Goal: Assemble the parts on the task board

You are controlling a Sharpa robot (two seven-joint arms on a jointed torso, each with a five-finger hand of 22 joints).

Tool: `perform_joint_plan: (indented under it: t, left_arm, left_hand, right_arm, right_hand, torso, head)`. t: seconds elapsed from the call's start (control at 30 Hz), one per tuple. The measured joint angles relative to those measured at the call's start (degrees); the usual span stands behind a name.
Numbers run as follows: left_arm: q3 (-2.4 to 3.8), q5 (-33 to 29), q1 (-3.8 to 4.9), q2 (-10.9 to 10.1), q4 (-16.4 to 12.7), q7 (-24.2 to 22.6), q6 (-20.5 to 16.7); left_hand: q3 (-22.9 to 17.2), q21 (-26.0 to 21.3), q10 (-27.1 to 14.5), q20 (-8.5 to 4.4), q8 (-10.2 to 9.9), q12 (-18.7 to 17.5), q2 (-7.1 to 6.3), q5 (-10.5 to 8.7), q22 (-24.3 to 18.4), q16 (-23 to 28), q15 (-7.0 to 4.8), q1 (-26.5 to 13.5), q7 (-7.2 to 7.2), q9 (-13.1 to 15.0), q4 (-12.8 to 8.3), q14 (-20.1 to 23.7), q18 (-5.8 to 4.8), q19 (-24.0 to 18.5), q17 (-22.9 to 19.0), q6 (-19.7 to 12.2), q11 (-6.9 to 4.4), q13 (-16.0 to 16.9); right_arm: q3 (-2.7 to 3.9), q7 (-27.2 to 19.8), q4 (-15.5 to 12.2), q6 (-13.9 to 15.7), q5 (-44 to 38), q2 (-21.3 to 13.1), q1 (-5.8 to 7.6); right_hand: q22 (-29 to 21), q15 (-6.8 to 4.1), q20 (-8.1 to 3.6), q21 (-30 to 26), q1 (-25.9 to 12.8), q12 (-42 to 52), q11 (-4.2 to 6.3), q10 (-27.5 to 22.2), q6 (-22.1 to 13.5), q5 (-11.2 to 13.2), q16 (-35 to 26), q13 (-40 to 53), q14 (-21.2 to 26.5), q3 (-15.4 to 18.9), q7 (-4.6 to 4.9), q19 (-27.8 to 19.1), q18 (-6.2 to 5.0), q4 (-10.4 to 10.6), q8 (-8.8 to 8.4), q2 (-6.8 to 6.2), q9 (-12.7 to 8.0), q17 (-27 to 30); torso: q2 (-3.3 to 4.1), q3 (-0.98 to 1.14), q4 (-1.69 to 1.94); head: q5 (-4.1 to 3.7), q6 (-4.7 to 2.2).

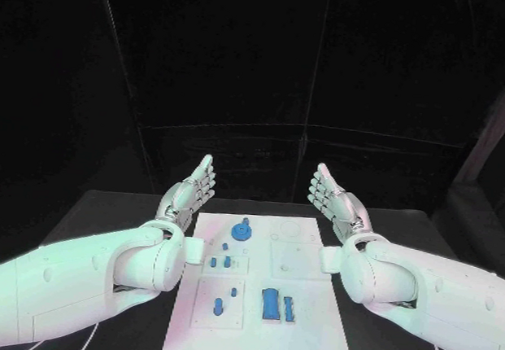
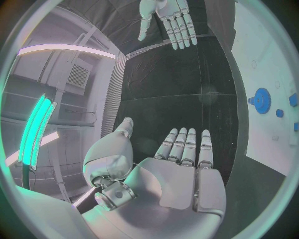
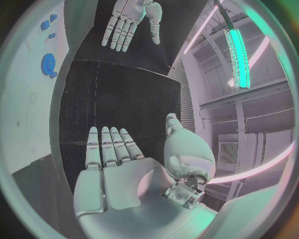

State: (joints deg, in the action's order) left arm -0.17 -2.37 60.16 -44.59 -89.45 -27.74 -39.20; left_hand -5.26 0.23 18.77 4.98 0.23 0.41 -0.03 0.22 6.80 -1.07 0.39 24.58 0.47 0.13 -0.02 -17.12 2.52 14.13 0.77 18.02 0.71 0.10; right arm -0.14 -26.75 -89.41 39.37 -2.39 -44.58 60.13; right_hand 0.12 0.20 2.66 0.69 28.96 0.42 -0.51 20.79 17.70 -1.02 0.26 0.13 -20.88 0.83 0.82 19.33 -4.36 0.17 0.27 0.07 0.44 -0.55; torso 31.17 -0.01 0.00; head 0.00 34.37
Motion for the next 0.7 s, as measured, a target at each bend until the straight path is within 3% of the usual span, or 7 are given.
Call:
perform_joint_plan:
  t: [0.1, 0.13, 0.17, 0.27, 0.4, 0.47, 0.7]
  left_arm:
    - [0.06, 0.5, -0.07, -0.1, -0.3, -0.3, -1.6]
    - [0.07, 0.7, -0.08, -0.1, -0.4, -0.4, -2.1]
    - [0.07, 0.8, -0.08, -0.1, -0.4, -0.4, -2.4]
    - [0.08, 1.1, -0.08, -0.1, -0.4, -0.6, -3.1]
    - [0.09, 1.3, -0.09, -0.1, -0.4, -0.7, -3.8]
    - [0.09, 1.4, -0.09, -0.1, -0.4, -0.8, -4.0]
    - [0.09, 1.5, -0.09, -0.1, -0.4, -0.8, -4.4]
  left_hand:
    - [1.8, 0.0, -2.1, -1.71, 0.0, 0.0, 0.02, 0.00, -0.8, 0.4, -0.17, -2.8, -0.16, 0.0, 0.0, 2.0, -0.41, -1.7, -0.3, -2.1, -0.30, 0.0]
    - [2.3, 0.0, -2.8, -2.19, 0.0, 0.0, 0.03, 0.00, -1.0, 0.4, -0.19, -3.7, -0.20, -0.1, 0.0, 2.6, -0.61, -2.2, -0.4, -2.7, -0.34, 0.0]
    - [2.8, 0.0, -3.5, -2.66, 0.0, 0.0, 0.04, 0.00, -1.3, 0.4, -0.20, -4.6, -0.23, -0.1, 0.0, 3.2, -1.28, -2.7, -0.4, -3.4, -0.42, 0.0]
    - [3.8, 0.0, -5.3, -3.77, 0.0, 0.0, 0.03, 0.00, -3.0, 0.7, -0.33, -7.0, -0.34, -0.1, 0.1, 4.9, -1.29, -3.8, -0.6, -5.1, -0.57, 0.0]
    - [4.3, 0.0, -7.3, -4.35, 0.0, -0.1, 0.03, 0.00, -4.9, 0.7, -0.35, -9.6, -0.41, -0.1, 0.0, 6.7, -1.29, -5.5, -0.6, -7.1, -0.62, 0.0]
    - [4.3, 0.0, -8.2, -4.58, 0.0, -0.2, 0.04, 0.00, -5.4, 0.7, -0.37, -10.8, -0.45, -0.1, 0.0, 7.5, -1.29, -6.0, -0.7, -7.9, -0.69, 0.0]
    - [4.6, 0.0, -10.8, -4.86, 0.0, -0.2, 0.04, 0.00, -6.4, 0.7, -0.41, -14.2, -0.48, -0.1, 0.0, 9.8, -1.28, -8.0, -0.7, -10.4, -0.75, 0.0]
  right_arm:
    - [0.05, -0.7, -0.3, 1.5, 0.7, -0.1, -0.06]
    - [0.06, -0.9, -0.4, 1.9, 1.0, -0.1, -0.06]
    - [0.06, -1.0, -0.4, 2.2, 1.1, -0.1, -0.06]
    - [0.07, -1.4, -0.4, 2.9, 1.5, -0.1, -0.06]
    - [0.07, -1.8, -0.4, 3.5, 1.9, -0.1, -0.06]
    - [0.07, -1.9, -0.4, 3.7, 2.0, -0.1, -0.06]
    - [0.07, -2.1, -0.4, 4.1, 2.3, -0.1, -0.06]
  right_hand:
    - [0.0, -0.04, -0.96, 0.0, -3.2, 0.0, 0.15, -2.3, -2.0, 0.3, 0.0, 0.0, 2.3, -0.2, -0.31, -2.2, 0.90, -0.2, -0.04, -0.02, -0.2, 0.2]
    - [0.0, -0.10, -1.25, 0.0, -4.3, 0.0, 0.20, -3.1, -2.6, 0.3, 0.0, 0.0, 3.0, -0.3, -0.39, -2.9, 1.78, -0.1, -0.04, -0.03, -0.2, 0.2]
    - [0.0, -0.12, -1.48, -0.2, -5.3, -0.1, 0.30, -3.8, -3.3, 0.5, 0.0, 0.0, 3.8, -0.3, -0.43, -3.5, 1.76, 0.0, -0.04, -0.03, -0.2, 0.3]
    - [0.0, -0.18, -1.96, -0.3, -8.1, -0.2, 0.34, -5.8, -4.9, 0.7, 0.0, -0.1, 5.8, -0.4, -0.61, -5.4, 2.65, -0.1, -0.04, -0.04, -0.3, 0.3]
    - [0.0, -0.12, -2.27, -0.3, -11.2, -0.2, 0.46, -8.1, -6.9, 0.7, 0.0, -0.1, 8.1, -0.5, -0.73, -7.5, 2.69, -0.1, -0.04, -0.05, -0.3, 0.4]
    - [0.0, -0.21, -2.46, -0.3, -12.6, -0.2, 0.42, -9.0, -7.7, 0.7, 0.0, -0.1, 9.0, -0.5, -0.75, -8.4, 3.56, -0.1, -0.04, -0.04, -0.3, 0.4]
    - [0.0, -0.24, -2.66, -0.3, -16.6, -0.2, 0.52, -11.9, -10.1, 0.7, 0.0, 0.0, 11.9, -0.5, -0.80, -11.0, 3.54, -0.1, -0.04, -0.06, -0.4, 0.5]
  torso:
    - [0.00, 0.01, 0.00]
    - [0.00, 0.01, 0.00]
    - [0.00, 0.01, 0.00]
    - [0.00, 0.01, 0.00]
    - [0.00, 0.01, 0.01]
    - [0.00, 0.01, 0.01]
    - [0.00, 0.02, 0.01]
  head:
    - [0.00, 0.00]
    - [0.00, 0.00]
    - [0.00, 0.00]
    - [0.00, 0.00]
    - [0.00, 0.00]
    - [0.00, 0.00]
    - [0.00, 0.00]
